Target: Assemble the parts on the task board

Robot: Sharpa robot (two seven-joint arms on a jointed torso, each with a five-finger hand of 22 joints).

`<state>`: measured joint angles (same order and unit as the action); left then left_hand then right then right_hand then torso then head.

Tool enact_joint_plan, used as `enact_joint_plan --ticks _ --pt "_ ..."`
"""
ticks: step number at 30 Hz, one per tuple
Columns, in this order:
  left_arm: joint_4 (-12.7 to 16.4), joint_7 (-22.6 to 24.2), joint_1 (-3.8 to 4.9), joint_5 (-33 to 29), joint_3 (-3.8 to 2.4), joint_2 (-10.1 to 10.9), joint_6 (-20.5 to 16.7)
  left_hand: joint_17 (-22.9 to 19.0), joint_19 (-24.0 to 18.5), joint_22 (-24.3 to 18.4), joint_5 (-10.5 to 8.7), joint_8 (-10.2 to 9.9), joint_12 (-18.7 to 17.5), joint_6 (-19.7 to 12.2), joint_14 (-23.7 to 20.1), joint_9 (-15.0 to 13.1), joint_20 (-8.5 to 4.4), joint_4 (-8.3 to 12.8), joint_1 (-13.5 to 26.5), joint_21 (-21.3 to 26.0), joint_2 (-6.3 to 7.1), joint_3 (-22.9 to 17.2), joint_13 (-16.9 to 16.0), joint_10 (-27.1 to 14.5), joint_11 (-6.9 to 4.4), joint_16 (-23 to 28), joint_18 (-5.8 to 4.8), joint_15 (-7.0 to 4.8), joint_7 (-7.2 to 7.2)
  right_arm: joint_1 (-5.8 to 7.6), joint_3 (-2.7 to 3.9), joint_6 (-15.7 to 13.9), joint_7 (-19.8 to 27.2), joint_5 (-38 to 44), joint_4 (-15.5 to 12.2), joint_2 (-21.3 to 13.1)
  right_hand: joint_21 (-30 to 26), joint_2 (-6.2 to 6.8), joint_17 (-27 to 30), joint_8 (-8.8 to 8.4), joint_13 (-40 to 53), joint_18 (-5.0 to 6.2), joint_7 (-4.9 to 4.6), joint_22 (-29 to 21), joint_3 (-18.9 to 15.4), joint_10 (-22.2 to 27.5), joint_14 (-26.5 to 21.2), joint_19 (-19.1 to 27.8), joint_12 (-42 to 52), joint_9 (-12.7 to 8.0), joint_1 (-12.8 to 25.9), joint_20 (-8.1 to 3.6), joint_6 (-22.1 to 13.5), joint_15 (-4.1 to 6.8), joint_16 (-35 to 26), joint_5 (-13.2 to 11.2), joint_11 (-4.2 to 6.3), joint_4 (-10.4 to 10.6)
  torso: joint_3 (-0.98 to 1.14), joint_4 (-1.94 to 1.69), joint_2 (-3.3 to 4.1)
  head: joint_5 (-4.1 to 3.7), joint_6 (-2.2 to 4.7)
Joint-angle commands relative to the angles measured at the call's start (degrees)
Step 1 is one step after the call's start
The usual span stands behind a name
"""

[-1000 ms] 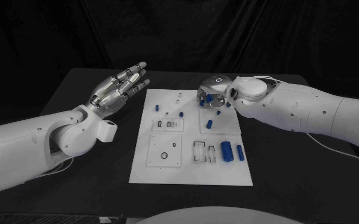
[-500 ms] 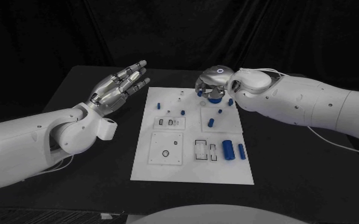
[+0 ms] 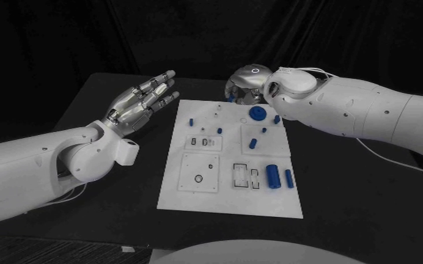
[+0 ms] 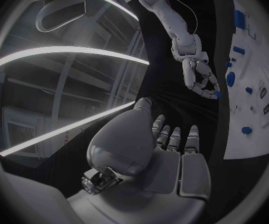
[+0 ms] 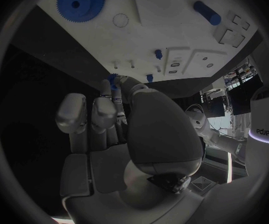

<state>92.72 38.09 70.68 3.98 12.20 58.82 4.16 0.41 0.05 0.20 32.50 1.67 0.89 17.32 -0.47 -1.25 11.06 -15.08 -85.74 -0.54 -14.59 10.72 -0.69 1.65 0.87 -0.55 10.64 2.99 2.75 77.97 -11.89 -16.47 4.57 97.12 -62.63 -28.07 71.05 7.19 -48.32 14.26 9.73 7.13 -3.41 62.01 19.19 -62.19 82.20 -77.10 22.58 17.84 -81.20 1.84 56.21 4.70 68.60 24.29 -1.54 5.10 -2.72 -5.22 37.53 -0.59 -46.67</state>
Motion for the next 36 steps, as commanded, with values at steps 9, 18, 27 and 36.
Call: enact_joint_plan --ticks 9,18,27,36 --pt "0.2 1.2 0.18 0.1 -0.06 -0.2 -0.9 -0.4 0.2 0.0 1.24 1.1 1.4 0.8 0.5 -1.0 0.12 0.6 -0.4 0.3 0.17 -1.3 -0.2 0.3 0.72 0.5 -0.23 0.52 -0.17 0.5 0.03 1.3 -0.4 -0.2 2.4 1.5 1.8 0.38 -1.1 3.76 0.1 -1.24 -0.9 1.3 1.4 -0.8 0.1 -0.5 -1.5 5.0 -1.1 0.01 2.1 -0.31 0.8 -0.5 0.34 -0.6 -0.08 -1.09 1.76 -0.15 1.02" --pt "0.2 1.2 0.18 0.1 -0.06 -0.3 -0.7 -0.4 0.3 0.0 1.32 1.1 1.4 0.8 0.5 -1.0 0.15 0.6 -0.4 0.3 0.16 -1.3 -0.2 0.3 0.75 0.5 -0.23 0.56 -0.13 0.42 0.03 2.4 -0.6 -0.2 2.9 2.3 1.9 0.33 -0.9 3.62 0.1 -1.28 -0.93 1.5 1.5 -0.9 0.0 -0.5 -1.8 5.0 -1.1 0.07 1.8 -0.37 0.6 -0.9 0.31 -0.7 -0.22 -2.38 3.03 -1.62 2.34" --pt "-0.2 1.2 0.18 0.1 -0.06 -0.4 -0.4 -0.4 0.3 0.0 1.36 1.1 1.4 0.8 0.5 -1.0 0.19 0.6 -0.5 0.3 0.14 -1.4 -0.2 0.3 0.78 0.5 -0.23 0.63 -0.1 0.08 0.03 2.9 -0.7 -0.2 3.3 2.9 1.9 0.32 -0.8 3.38 0.0 -1.27 -0.99 1.6 1.6 -1.0 -0.1 -0.4 -2.1 5.1 -1.1 0.15 1.4 -0.44 0.5 -1.3 0.24 -0.8 -0.57 -2.98 3.37 -2.52 2.8" --pt "-0.6 1.2 0.18 0.1 -0.05 -0.7 -0.1 -0.4 0.3 0.0 1.39 1.1 1.4 0.9 0.5 -1.0 0.24 0.6 -0.5 0.3 0.1 -1.4 -0.2 0.3 0.78 0.5 -0.23 0.76 0.0 -0.13 0.03 3.5 -1.0 -0.2 3.8 3.4 2.1 0.28 -0.7 3.2 0.0 -1.35 -1.05 2.0 1.7 -1.1 -0.2 -0.5 -2.4 5.1 -1.1 0.2 1.1 -0.49 0.4 -1.5 0.2 -0.8 -0.63 -2.9 3.21 -2.76 2.71"
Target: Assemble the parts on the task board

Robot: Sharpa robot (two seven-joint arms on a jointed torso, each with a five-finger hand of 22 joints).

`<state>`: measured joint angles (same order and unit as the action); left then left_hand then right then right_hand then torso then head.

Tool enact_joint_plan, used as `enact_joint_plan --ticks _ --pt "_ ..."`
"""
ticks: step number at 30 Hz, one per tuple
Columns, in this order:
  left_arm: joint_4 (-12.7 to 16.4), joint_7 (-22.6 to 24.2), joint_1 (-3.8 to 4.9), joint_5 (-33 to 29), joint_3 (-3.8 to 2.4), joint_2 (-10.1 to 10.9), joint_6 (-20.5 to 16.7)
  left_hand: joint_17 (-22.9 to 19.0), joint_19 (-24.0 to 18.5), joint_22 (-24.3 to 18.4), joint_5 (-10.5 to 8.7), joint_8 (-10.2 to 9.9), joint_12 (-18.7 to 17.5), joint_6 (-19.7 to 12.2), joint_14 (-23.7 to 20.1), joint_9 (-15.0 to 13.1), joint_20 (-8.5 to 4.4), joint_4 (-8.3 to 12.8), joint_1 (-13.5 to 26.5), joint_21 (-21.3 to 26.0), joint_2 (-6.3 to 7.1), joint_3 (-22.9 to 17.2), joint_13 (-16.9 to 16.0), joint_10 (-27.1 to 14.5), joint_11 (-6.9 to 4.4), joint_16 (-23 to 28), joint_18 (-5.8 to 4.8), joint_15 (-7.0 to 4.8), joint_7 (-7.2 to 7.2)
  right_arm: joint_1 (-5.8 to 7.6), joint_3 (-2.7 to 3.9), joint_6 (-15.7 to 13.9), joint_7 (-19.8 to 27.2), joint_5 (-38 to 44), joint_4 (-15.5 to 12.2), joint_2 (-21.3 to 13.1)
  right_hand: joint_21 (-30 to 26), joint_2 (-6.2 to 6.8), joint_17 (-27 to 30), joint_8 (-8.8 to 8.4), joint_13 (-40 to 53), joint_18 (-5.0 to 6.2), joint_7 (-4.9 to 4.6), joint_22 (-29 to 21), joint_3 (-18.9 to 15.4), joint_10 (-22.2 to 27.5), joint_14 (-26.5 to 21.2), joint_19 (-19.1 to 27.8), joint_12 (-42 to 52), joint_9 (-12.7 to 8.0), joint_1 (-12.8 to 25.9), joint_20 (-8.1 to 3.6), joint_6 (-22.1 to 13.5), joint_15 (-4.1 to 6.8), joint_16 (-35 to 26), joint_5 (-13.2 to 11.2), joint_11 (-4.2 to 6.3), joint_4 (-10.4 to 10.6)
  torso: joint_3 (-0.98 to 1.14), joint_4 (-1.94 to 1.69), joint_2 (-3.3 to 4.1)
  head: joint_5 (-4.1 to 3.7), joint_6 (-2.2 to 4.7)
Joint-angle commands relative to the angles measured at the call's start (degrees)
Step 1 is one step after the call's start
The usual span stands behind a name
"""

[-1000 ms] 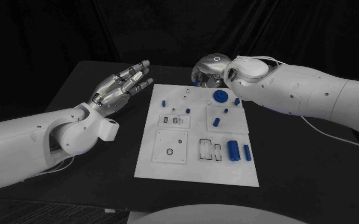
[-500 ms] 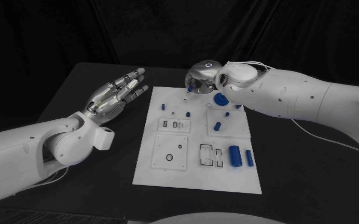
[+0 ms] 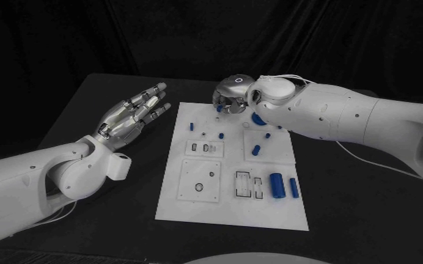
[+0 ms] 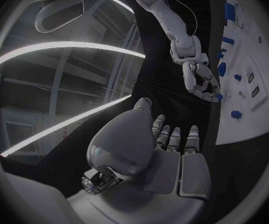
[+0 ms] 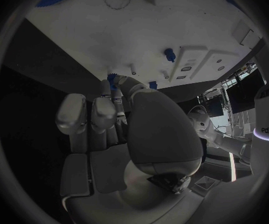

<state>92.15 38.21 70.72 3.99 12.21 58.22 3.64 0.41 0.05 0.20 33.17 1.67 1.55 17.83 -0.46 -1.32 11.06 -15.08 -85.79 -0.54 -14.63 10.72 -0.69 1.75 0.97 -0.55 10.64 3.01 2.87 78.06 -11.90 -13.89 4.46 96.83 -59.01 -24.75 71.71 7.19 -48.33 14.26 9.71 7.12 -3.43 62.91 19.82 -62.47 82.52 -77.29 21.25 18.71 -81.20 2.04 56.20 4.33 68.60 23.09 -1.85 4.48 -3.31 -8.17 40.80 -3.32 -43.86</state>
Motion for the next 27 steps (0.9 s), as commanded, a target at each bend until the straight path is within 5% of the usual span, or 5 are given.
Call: enact_joint_plan --ticks 1,27 --pt "0.0 1.1 0.14 0.0 -0.06 -0.2 0.5 -0.4 0.3 0.0 0.72 1.1 0.8 0.3 0.5 -0.9 0.24 0.6 -0.5 0.3 0.15 -1.4 -0.2 0.2 0.68 0.5 -0.23 0.75 -0.11 -0.24 0.03 1.0 -1.0 0.1 0.2 0.2 1.5 0.27 -0.8 3.19 0.0 -1.36 -1.04 1.2 1.1 -0.9 -0.5 -0.3 -1.0 4.3 -1.1 0.0 1.1 -0.12 0.4 -0.3 0.5 -0.2 -0.05 0.05 -0.07 -0.02 -0.12" --pt "-0.9 0.6 0.12 0.0 -0.06 -0.7 1.1 -0.4 0.3 0.0 0.81 1.0 0.7 0.1 0.5 -0.9 0.43 0.7 -0.7 0.3 -0.11 -1.8 -0.1 0.1 0.87 0.5 -0.25 1.1 0.12 -0.94 0.03 2.1 -2.4 0.1 1.1 0.3 1.2 0.06 -0.1 2.1 -0.1 -1.3 -0.82 1.3 1.5 0.5 -1.2 0.3 -2.7 4.3 -1.0 0.33 -0.3 -0.5 -0.1 -0.1 0.04 -0.5 -0.06 0.08 -0.29 -0.11 -0.63"
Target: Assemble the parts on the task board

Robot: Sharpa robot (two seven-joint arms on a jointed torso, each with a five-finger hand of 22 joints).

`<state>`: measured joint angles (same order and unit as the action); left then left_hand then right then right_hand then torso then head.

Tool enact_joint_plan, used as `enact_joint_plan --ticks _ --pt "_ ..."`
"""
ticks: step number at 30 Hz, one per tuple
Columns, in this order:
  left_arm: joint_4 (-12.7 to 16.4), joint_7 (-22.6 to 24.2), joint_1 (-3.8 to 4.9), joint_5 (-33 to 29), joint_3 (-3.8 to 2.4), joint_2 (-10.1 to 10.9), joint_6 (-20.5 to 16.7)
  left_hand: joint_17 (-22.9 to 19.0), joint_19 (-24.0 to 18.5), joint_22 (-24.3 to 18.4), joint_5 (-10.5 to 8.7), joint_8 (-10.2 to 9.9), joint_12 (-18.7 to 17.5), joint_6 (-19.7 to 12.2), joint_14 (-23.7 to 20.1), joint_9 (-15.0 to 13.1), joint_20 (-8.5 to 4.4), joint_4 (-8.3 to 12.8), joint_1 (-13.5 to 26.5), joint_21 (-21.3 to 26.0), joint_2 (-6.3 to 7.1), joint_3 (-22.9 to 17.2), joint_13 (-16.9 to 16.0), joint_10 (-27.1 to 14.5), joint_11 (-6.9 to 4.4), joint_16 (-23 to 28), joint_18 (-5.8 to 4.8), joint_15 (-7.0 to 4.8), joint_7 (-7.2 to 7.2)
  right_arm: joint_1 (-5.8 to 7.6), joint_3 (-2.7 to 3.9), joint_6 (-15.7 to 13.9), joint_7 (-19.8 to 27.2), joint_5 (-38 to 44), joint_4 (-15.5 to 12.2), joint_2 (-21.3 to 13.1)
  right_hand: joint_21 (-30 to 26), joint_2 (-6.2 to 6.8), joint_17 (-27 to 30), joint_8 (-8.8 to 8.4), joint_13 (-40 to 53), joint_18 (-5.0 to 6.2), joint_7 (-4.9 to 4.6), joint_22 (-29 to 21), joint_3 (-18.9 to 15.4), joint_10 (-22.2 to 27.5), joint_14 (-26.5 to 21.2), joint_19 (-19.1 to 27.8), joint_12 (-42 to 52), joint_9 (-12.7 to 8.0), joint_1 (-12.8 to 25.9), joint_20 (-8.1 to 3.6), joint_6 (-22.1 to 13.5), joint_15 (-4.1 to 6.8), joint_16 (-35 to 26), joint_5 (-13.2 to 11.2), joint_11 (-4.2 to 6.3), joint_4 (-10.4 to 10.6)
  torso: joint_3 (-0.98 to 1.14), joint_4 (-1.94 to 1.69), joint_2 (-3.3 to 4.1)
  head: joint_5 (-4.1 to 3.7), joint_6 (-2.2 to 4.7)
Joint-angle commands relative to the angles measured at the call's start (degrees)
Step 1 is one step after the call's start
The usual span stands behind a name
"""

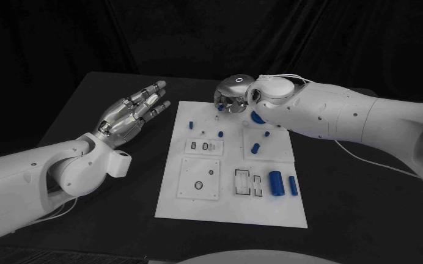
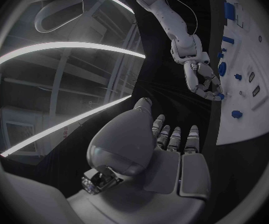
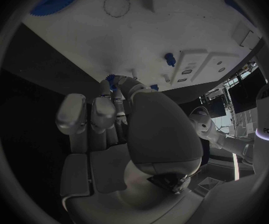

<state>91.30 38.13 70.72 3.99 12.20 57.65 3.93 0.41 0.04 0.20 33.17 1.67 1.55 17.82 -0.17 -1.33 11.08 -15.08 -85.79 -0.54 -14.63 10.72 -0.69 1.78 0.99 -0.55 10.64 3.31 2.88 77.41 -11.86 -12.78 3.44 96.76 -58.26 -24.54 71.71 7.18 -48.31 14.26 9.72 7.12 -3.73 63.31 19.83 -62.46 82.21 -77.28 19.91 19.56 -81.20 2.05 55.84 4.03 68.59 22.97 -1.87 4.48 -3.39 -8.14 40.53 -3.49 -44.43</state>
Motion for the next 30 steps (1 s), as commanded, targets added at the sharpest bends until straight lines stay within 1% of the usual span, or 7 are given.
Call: enact_joint_plan --ticks 1,6,12,13,19,21,30 --pt "0.0 0.6 0.12 0.0 -0.05 -0.1 0.9 -0.4 0.3 0.0 0.81 1.0 0.7 0.1 0.2 -0.9 0.41 0.7 -0.7 0.3 -0.11 -1.8 -0.1 0.0 0.84 0.5 -0.25 0.79 0.11 -0.33 -0.01 1.0 -1.4 0.2 0.5 0.1 1.2 0.07 0.0 1.93 -0.1 -1.3 -0.44 0.9 1.5 0.6 -0.9 0.4 -1.4 3.5 -0.9 0.37 -0.2 -0.23 -0.2 0.0 0.0 -0.5 0.02 0.06 -0.01 0.09 -0.07" --pt "0.0 0.5 0.12 0.0 -0.05 -0.1 0.9 -0.4 0.3 0.0 0.84 1.0 0.8 0.2 0.2 -0.9 0.44 0.8 -0.7 0.3 -0.19 -1.9 -0.2 0.0 0.88 0.5 -0.25 0.84 0.15 -0.55 -0.01 1.0 -1.3 0.2 1.2 0.5 0.8 0.02 0.5 1.31 -0.1 -1.19 -0.11 0.6 1.5 1.3 -1.4 0.8 -2.0 3.4 -0.6 0.59 -1.0 -0.46 -0.6 -0.9 -0.25 -0.4 0.02 0.08 -0.04 0.17 -0.23" --pt "-0.1 0.3 0.12 0.0 -0.05 -0.1 1.0 -0.4 0.3 0.0 0.87 1.0 0.8 0.1 0.2 -0.9 0.49 0.8 -0.8 0.3 -0.3 -2.0 -0.1 0.0 0.92 0.5 -0.25 0.92 0.18 -0.74 -0.01 0.9 -1.5 0.2 1.6 0.7 0.0 0.36 1.8 -2.65 -0.2 -0.98 1.42 0.1 2.3 3.3 -2.3 1.8 -3.7 1.4 0.0 1.11 -6.4 -0.98 -1.6 -3.7 -0.86 -0.1 0.01 0.06 -0.05 0.23 -0.42" --pt "-0.1 0.3 0.12 0.0 -0.05 -0.1 1.0 -0.4 0.3 0.0 0.87 1.0 0.8 0.1 0.2 -0.9 0.49 0.8 -0.8 0.3 -0.3 -2.0 -0.1 0.0 0.92 0.5 -0.25 0.92 0.18 -0.75 -0.01 0.9 -1.6 0.2 1.6 0.7 -0.5 0.77 2.7 -4.81 -0.7 -0.86 2.68 -0.3 2.6 5.2 -2.8 2.2 -5.0 0.1 0.3 1.32 -9.5 -1.33 -2.2 -5.4 -1.27 0.1 0.01 0.04 -0.05 0.22 -0.43" --pt "-0.2 0.2 0.12 0.0 -0.05 -0.2 1.1 -0.4 0.3 0.0 0.9 1.0 0.8 0.1 0.2 -0.9 0.53 0.9 -0.9 0.3 -0.39 -2.1 -0.1 0.0 0.98 0.5 -0.26 0.94 0.2 -0.79 -0.01 -0.2 -1.8 0.2 1.4 0.3 -1.4 1.34 3.9 -7.89 -1.7 -0.69 4.41 -1.0 3.0 8.4 -3.6 3.0 -7.3 -1.8 0.5 1.82 -13.3 -1.75 -3.1 -6.1 -1.89 0.2 0.02 -0.07 -0.04 0.14 -0.48" --pt "-0.3 0.1 0.11 0.0 -0.05 -0.1 1.1 -0.4 0.3 0.0 0.91 1.0 0.8 0.1 0.2 -0.9 0.54 0.9 -0.9 0.3 -0.42 -2.2 -0.1 0.0 1.01 0.5 -0.26 0.94 0.23 -0.79 -0.01 -1.0 -2.0 0.2 1.2 0.0 -2.1 1.55 4.7 -9.61 -2.4 -0.51 5.72 -1.4 2.7 11.0 -4.3 3.6 -9.0 -3.5 0.4 2.11 -15.1 -1.92 -3.7 -6.5 -2.03 0.0 0.0 -0.07 -0.06 0.08 -0.52" --pt "-0.7 0.1 0.08 0.0 -0.05 0.0 1.4 -0.4 0.3 0.0 0.93 1.0 0.7 0.0 0.2 -0.9 0.56 0.9 -1.0 0.3 -0.44 -2.2 -0.1 0.0 1.05 0.5 -0.26 0.93 0.25 0.3 -0.01 -8.0 -1.6 0.2 -2.9 -4.0 -3.0 1.45 6.1 -9.91 -2.6 -0.32 5.72 -1.9 2.0 11.3 -5.0 4.2 -9.1 -4.6 0.0 2.24 -14.8 -2.07 -4.7 -6.6 -2.13 -0.4 -0.02 0.04 -0.1 -0.01 -0.49"
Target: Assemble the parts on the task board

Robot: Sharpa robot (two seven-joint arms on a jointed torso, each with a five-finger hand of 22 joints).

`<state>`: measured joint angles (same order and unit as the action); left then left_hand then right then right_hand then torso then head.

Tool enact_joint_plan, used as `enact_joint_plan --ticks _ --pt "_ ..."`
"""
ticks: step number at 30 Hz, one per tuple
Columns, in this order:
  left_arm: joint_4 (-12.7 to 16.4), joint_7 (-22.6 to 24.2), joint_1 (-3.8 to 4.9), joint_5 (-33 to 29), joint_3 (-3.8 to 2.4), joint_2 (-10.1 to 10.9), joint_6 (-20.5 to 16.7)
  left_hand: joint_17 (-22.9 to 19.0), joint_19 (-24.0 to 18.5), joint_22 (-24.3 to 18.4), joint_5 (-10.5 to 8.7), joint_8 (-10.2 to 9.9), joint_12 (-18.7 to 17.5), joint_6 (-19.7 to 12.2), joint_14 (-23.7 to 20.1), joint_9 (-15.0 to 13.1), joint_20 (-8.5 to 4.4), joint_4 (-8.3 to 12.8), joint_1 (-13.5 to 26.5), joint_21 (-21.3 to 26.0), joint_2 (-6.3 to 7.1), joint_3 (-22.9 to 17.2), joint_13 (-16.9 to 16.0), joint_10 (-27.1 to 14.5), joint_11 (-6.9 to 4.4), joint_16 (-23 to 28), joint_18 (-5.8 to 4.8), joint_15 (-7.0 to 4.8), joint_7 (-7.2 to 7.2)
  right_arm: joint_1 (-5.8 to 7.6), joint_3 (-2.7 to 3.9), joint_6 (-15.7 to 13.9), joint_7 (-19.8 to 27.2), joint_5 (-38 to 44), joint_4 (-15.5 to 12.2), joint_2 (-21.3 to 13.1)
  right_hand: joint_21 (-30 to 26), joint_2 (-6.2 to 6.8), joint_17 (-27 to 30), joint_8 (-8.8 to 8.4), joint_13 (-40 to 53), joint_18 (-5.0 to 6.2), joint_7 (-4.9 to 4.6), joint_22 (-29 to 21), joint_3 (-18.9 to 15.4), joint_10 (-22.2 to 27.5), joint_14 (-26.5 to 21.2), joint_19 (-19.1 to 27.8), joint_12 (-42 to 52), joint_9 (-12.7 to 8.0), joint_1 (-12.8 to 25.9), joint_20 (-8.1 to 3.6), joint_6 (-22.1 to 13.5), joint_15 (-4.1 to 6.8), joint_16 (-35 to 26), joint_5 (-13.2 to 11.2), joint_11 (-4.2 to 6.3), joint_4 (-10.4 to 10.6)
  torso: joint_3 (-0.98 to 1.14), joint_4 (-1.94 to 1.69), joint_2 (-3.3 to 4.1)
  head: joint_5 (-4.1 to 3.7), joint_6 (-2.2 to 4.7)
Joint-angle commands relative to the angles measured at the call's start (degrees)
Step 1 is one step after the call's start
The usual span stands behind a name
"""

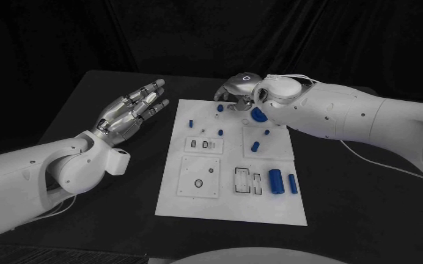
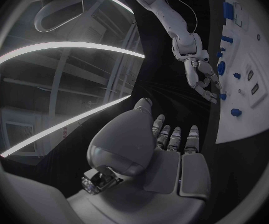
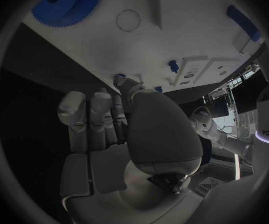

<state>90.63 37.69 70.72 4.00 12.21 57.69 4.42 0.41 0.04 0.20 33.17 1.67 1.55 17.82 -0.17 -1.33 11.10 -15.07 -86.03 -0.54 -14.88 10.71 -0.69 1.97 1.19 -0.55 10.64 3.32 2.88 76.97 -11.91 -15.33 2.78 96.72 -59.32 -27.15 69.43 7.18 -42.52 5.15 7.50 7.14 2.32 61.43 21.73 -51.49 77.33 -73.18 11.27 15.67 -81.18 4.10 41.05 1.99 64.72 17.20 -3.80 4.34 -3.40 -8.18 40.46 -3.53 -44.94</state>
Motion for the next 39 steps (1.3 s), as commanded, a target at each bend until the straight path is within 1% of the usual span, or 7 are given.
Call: enact_joint_plan --ticks 1,7,8,10,12,15,39 --pt "-0.1 0.5 0.08 0.0 -0.05 0.0 0.9 -0.4 0.3 0.0 0.93 1.0 0.7 0.0 0.2 -0.9 0.54 0.9 -0.7 0.3 -0.19 -2.2 -0.1 -0.2 0.85 0.5 -0.26 0.92 0.24 1.13 0.04 -5.6 -1.2 0.2 -3.0 -2.4 -1.2 1.31 1.2 -0.79 -0.2 -0.23 -0.43 -0.5 -0.1 -0.6 -0.6 0.5 0.1 -1.0 0.2 0.21 0.3 0.01 -1.4 -1.1 -0.08 0.0 0.01 0.12 -0.03 0.07 -0.03" --pt "-0.4 0.4 0.07 0.0 -0.05 -0.1 0.9 -0.4 0.3 0.0 0.95 1.0 0.8 0.0 0.2 -0.9 0.56 1.0 -0.8 0.3 -0.21 -2.3 -0.1 -0.2 0.9 0.5 -0.27 0.9 0.27 2.74 0.03 -2.9 -3.4 0.2 -8.6 -8.0 -14.6 0.57 14.7 0.29 9.6 3.0 -3.09 -13.3 -4.1 -7.3 -7.7 9.7 14.9 -2.1 2.2 -0.97 4.8 1.68 -13.7 -8.0 1.4 1.4 0.05 0.33 -0.11 0.19 -0.08" --pt "-0.4 0.4 0.07 0.0 -0.05 -0.1 0.9 -0.4 0.3 0.0 0.95 1.0 0.8 0.0 0.2 -0.9 0.56 1.0 -0.8 0.3 -0.21 -2.3 -0.1 -0.2 0.9 0.5 -0.27 0.9 0.27 2.83 0.03 -2.7 -3.6 0.2 -9.0 -8.7 -17.3 -0.99 14.7 0.73 20.3 3.18 -3.15 -15.5 -6.2 -5.9 -6.8 9.7 28.7 -2.3 3.8 -1.1 6.9 1.34 -14.3 -9.4 3.47 2.4 0.05 0.4 -0.14 0.25 -0.08" --pt "-0.5 0.4 0.06 0.0 -0.05 -0.2 0.9 -0.4 0.3 0.0 0.95 1.0 0.8 0.0 0.2 -0.9 0.56 1.0 -0.8 0.3 -0.21 -2.3 -0.1 -0.2 0.9 0.5 -0.27 0.9 0.27 3.04 0.02 -2.3 -4.2 0.1 -10.4 -10.7 -10.6 -0.93 -0.7 0.69 42.6 0.94 -4.51 -7.2 -9.3 -8.4 -1.8 3.7 51.2 -2.5 7.1 -1.42 7.9 1.31 -3.7 -12.4 3.91 5.0 0.04 0.37 -0.18 0.36 -0.04" --pt "-0.5 0.4 0.06 0.0 -0.05 -0.1 1.0 -0.4 0.3 0.0 0.95 1.0 0.8 0.0 0.2 -0.9 0.56 1.0 -0.8 0.3 -0.21 -2.3 -0.1 -0.2 0.9 0.5 -0.27 0.9 0.27 3.13 0.02 -2.6 -4.6 -0.3 -11.3 -12.1 0.0 -0.69 -26.5 1.48 70.3 -1.62 -5.21 4.8 -11.2 -27.3 6.0 -2.9 72.0 -1.8 9.3 -1.58 9.3 2.02 13.2 -12.4 4.94 7.2 0.02 0.34 -0.23 0.56 -0.11" --pt "-0.5 0.3 0.06 0.0 -0.05 -0.1 1.0 -0.4 0.3 0.0 0.95 1.0 0.8 0.0 0.2 -0.9 0.56 1.0 -0.8 0.3 -0.21 -2.3 -0.1 -0.2 0.9 0.5 -0.27 0.9 0.27 3.1 0.01 -3.3 -5.5 -0.8 -12.6 -14.5 10.4 0.6 -47.5 2.97 82.5 -3.9 -5.17 16.6 -12.4 -38.5 12.7 -8.7 78.7 0.1 10.0 -2.17 10.3 2.45 25.3 -11.4 5.31 11.0 -0.03 0.37 -0.4 0.55 -0.29" --pt "-1.0 0.1 -0.04 0.0 -0.04 -0.4 1.3 -0.4 0.3 0.0 0.97 0.9 0.8 0.0 0.2 -0.9 0.58 1.1 -0.9 0.3 -0.21 -2.5 -0.1 -0.3 0.86 0.5 -0.26 1.01 0.27 -1.0 -0.01 0.8 -9.5 -1.3 -11.3 -17.9 18.0 1.29 -47.5 3.77 82.5 -6.11 -5.55 25.7 -11.6 -38.5 12.7 -14.3 78.7 3.4 11.8 -2.23 2.6 2.59 25.3 -4.4 5.28 12.2 -0.06 0.88 -0.95 0.94 -1.35"
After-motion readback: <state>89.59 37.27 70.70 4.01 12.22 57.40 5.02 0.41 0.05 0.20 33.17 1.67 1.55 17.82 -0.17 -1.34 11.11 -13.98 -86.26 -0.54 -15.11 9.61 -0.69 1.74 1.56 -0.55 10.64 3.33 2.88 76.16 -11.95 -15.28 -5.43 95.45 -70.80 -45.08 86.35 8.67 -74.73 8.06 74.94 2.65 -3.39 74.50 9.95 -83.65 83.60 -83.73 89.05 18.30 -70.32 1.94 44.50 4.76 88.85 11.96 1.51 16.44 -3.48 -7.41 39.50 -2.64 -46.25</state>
